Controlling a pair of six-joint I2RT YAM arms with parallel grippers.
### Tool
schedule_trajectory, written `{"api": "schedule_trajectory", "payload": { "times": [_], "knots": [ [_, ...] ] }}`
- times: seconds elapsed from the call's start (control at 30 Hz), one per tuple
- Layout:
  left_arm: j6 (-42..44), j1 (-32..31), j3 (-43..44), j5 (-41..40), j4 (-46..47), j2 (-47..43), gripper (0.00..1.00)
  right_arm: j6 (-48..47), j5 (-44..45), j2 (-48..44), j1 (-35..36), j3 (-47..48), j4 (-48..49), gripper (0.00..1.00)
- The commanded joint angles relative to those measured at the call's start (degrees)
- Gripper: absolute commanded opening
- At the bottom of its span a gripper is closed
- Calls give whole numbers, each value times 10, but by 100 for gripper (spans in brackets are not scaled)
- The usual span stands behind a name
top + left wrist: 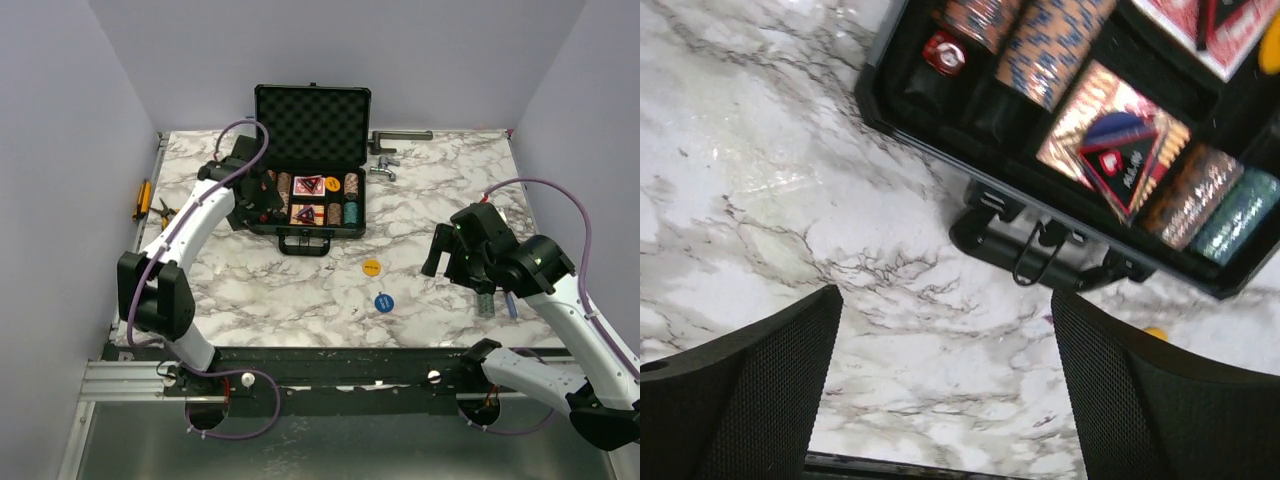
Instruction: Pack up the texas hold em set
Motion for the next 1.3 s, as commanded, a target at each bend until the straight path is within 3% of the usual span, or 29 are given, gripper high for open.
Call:
{"api": "schedule_trajectory", "payload": {
  "times": [0.0,0.2,0.5,0.9,1.27],
  "knots": [
    [84,-77,-37,-19,45,-62,86,-11,13,-4,4,-4,-7,99],
    [182,-195,-82,13,120,-76,86,-9,7,-5,4,-8,-7,99],
    [252,-318,-65,10,157,17,85,0,-7,-2,5,2,-36,100],
    [320,-377,25,25,192,186,84,10,-16,-7,4,0,-45,100],
    [346,-389,72,53,212,256,83,26,-26,-2,4,-8,-38,100]
  ]
}}
